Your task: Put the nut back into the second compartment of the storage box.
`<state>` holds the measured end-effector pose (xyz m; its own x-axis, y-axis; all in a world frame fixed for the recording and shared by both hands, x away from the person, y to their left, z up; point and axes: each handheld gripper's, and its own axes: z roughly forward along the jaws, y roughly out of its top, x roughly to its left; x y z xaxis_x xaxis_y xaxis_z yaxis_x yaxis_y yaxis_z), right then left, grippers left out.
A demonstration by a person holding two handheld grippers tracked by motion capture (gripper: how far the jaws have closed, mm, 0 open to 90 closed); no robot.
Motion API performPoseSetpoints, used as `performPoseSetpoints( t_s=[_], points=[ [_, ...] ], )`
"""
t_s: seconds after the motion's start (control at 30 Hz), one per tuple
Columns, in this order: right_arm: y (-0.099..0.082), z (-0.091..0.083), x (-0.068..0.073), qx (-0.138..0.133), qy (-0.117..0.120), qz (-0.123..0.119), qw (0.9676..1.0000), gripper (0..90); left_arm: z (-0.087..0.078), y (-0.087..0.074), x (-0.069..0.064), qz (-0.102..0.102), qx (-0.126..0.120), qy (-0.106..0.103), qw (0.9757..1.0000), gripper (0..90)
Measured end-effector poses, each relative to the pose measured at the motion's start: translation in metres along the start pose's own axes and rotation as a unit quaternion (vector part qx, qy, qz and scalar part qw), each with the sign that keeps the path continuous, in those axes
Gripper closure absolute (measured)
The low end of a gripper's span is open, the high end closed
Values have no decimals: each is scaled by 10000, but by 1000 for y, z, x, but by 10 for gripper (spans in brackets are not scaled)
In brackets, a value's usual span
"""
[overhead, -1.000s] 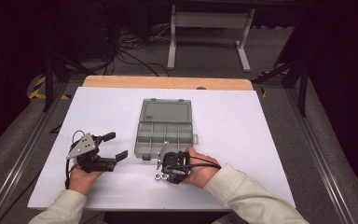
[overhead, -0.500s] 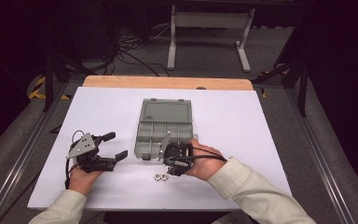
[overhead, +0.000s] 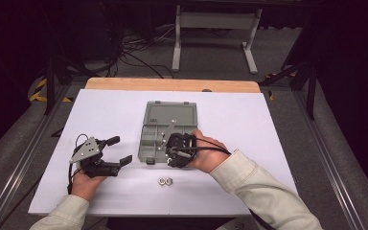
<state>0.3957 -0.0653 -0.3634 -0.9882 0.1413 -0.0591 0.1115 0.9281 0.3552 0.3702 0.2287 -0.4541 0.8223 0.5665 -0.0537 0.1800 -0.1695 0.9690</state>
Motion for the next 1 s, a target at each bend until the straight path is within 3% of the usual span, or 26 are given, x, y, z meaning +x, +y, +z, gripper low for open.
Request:
performPoseSetpoints(
  t_s=[0.4, 1.0],
  points=[
    [13, -5, -27, -209, -118, 180, 9996, 699, -1, 0, 0, -14, -8, -18, 10000, 126],
    [23, 6, -63, -373, -362, 502, 9974, 699, -1, 0, 1, -6, 10, -58, 10000, 129]
  ],
)
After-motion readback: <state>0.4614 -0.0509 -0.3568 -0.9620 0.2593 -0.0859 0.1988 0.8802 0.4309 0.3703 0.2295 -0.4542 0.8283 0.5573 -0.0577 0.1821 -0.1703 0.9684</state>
